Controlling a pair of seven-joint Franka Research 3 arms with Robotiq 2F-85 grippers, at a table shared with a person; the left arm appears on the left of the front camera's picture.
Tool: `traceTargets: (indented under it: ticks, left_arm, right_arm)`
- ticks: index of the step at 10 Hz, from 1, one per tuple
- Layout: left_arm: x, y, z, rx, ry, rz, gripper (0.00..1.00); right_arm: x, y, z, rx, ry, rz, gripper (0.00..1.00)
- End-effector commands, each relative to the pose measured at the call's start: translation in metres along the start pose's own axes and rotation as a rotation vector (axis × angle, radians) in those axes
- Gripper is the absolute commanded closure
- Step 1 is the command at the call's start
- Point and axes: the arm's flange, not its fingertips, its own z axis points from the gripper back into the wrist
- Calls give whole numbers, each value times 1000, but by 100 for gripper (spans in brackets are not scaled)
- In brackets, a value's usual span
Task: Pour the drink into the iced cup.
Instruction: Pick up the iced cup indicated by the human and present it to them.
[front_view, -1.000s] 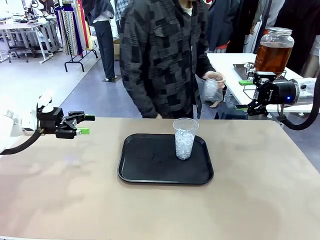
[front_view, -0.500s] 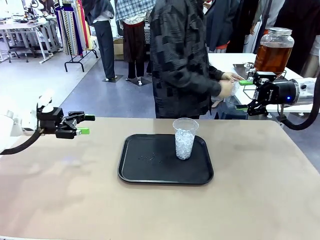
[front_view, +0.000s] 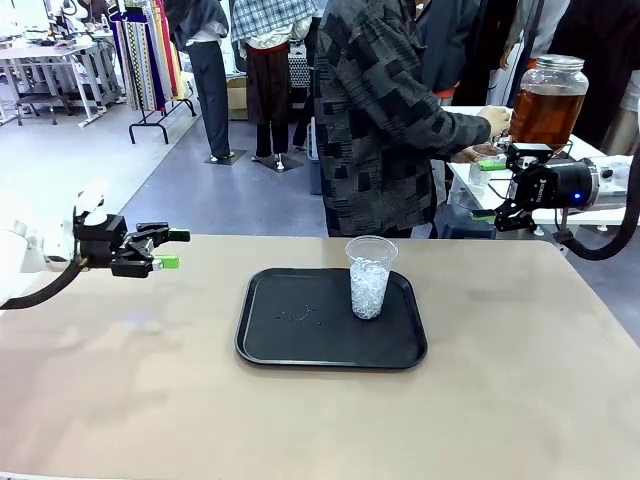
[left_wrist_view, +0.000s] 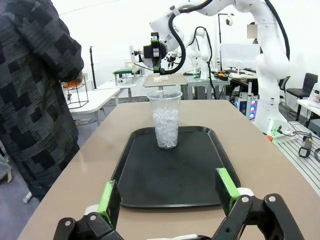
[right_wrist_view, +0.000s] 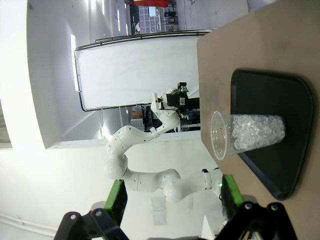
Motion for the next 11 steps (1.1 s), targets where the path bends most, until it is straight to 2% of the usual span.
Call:
traceTargets:
  ticks: [1,11]
  left_arm:
    - [3,0,0,1,3,7,0]
    - [3,0,0,1,3,7,0]
  right_arm:
    - [1,2,0,-3,-4,4,0]
    - [1,2,0,-3,-4,4,0]
